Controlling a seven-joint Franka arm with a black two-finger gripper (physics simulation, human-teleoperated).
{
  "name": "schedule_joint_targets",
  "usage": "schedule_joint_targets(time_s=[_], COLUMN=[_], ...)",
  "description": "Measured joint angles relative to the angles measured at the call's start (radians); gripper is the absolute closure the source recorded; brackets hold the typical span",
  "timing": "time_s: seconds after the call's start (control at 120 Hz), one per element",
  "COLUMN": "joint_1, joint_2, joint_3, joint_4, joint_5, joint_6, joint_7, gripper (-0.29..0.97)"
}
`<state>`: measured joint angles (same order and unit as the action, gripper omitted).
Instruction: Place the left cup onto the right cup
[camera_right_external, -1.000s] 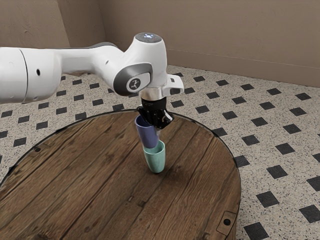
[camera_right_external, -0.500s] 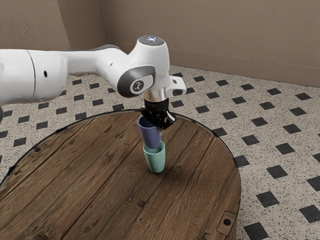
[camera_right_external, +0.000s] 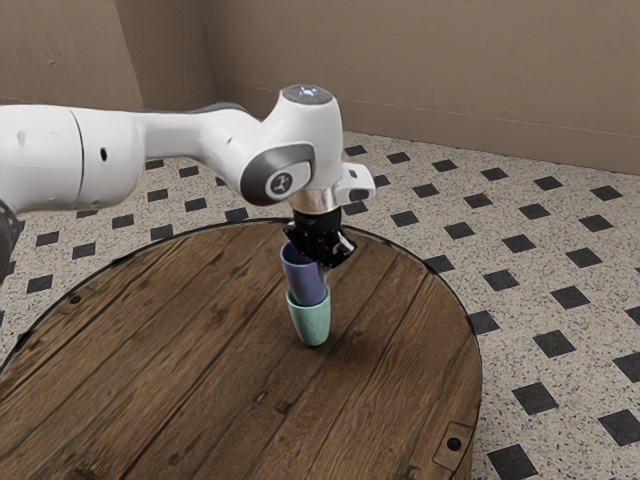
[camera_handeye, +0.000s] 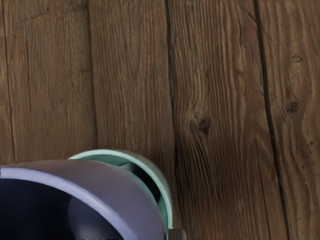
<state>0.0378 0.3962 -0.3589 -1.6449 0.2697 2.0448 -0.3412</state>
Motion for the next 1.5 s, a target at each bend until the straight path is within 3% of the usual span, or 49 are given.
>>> schedule_joint_targets(time_s=[0.383,0.6,0.825,1.5], joint_1=[0.0,0.0,0.001,-0.004], joint_2=[0.011,0.014,0.02,-0.05], joint_3=[0.0,0.001,0.003,0.0], joint_4=[-0.001,-0.002,-0.002,-0.009], joint_5=[0.001,-0.001,-0.001,-0.007], joint_6=[0.015,0.017,0.02,0.011], joint_7=[-0.007,-0.003,-0.001,-0.002], gripper=[0.75,0.31,0.11,0.0])
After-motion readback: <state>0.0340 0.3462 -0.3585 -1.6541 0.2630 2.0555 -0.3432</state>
